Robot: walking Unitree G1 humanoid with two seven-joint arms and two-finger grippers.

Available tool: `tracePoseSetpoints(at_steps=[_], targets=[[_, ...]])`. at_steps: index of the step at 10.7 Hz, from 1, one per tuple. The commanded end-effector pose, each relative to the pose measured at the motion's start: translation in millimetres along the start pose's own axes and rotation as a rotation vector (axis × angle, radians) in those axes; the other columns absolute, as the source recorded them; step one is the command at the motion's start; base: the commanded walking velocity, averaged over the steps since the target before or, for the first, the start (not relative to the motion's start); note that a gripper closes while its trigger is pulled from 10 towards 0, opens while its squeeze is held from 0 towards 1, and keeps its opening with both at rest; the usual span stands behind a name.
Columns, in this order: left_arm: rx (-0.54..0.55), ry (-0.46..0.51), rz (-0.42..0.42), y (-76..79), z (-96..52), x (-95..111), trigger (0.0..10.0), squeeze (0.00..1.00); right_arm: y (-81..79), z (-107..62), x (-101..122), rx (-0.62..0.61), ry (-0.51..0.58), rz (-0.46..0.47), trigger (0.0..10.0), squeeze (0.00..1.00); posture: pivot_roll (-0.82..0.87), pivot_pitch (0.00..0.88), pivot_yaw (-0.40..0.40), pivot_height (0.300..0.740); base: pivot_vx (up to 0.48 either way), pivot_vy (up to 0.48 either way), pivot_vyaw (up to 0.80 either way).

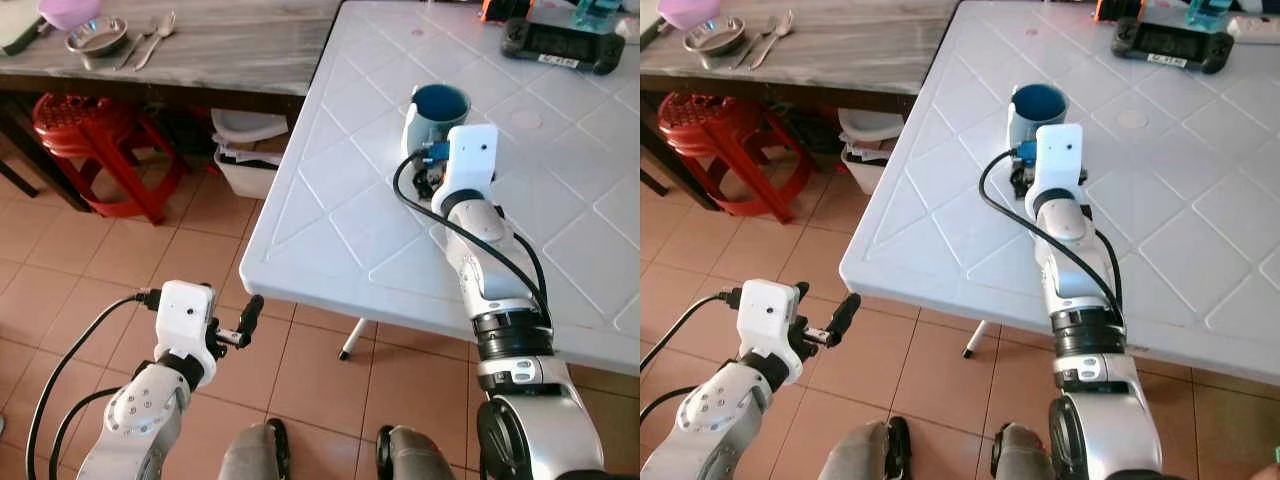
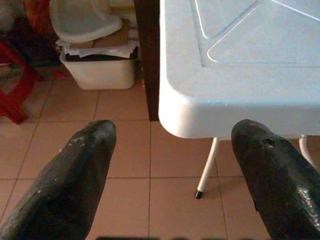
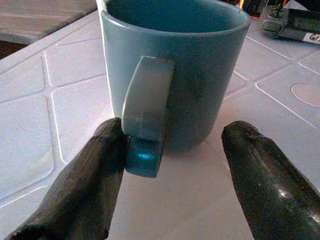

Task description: Setting the table

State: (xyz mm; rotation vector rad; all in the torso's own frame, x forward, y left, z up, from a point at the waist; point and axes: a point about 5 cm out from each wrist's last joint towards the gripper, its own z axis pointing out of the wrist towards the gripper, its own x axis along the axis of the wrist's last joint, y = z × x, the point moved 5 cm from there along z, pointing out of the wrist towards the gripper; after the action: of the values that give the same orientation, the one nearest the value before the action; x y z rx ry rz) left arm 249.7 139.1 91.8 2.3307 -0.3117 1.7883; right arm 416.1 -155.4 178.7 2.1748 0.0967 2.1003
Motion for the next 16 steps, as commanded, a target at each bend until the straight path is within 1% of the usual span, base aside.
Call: tracePoseSetpoints(at_steps=[1,5,8,10,12,13,14,15,16], targets=[[0.017,-0.003,0.007,-3.3,-4.0,1.7,10.0,0.0,-3.1,2.4,4.1,0.003,0.01,0.001,0.0,0.0,0.09,0.204,0.097,0.74,0.0,0.0,0.0],[0.012,-0.01,0.014,-3.1,-3.8,1.2,10.0,0.0,-1.8,7.1,8.9,0.025,0.033,-0.022,0.0,0.0,0.09,0.204,0.1,0.74,0.0,0.0,0.0],[0.015,-0.01,0.016,-3.6,-2.1,1.5,10.0,0.0,-3.6,8.3,12.3,0.045,0.062,-0.032,0.0,0.0,0.09,0.199,0.099,0.74,0.0,0.0,0.0],[0.018,-0.008,0.016,-3.9,0.8,1.5,10.0,0.0,-5.3,9.0,12.7,0.054,0.072,-0.036,0.0,0.0,0.08,0.187,0.097,0.74,0.0,0.0,0.0],[0.018,-0.002,0.012,-2.7,5.7,2.0,10.0,0.0,-3.3,9.8,10.6,0.052,0.072,-0.04,0.0,0.0,0.08,0.169,0.091,0.74,0.0,0.0,0.0],[0.021,0.014,0.006,-2.3,13.9,3.8,10.0,0.0,0.4,9.7,10.9,0.043,0.081,-0.052,0.0,0.0,0.06,0.14,0.083,0.74,0.0,0.0,0.0],[0.023,0.015,0.005,-2.1,16.5,3.7,10.0,0.0,1.2,9.7,10.4,0.042,0.082,-0.053,0.0,0.0,0.06,0.13,0.08,0.74,0.0,0.0,0.0],[0.046,0.058,-0.009,-4.6,26.2,11.5,10.0,0.0,3.7,3.1,7.9,0.035,0.095,-0.048,0.0,0.0,0.05,0.087,0.066,0.74,0.0,0.0,0.0],[0.066,0.09,-0.008,-7.7,36.8,18.0,10.0,0.0,4.4,-5.2,4.3,0.034,0.109,-0.047,0.0,0.0,0.03,0.046,0.056,0.74,0.0,0.48,0.0]])
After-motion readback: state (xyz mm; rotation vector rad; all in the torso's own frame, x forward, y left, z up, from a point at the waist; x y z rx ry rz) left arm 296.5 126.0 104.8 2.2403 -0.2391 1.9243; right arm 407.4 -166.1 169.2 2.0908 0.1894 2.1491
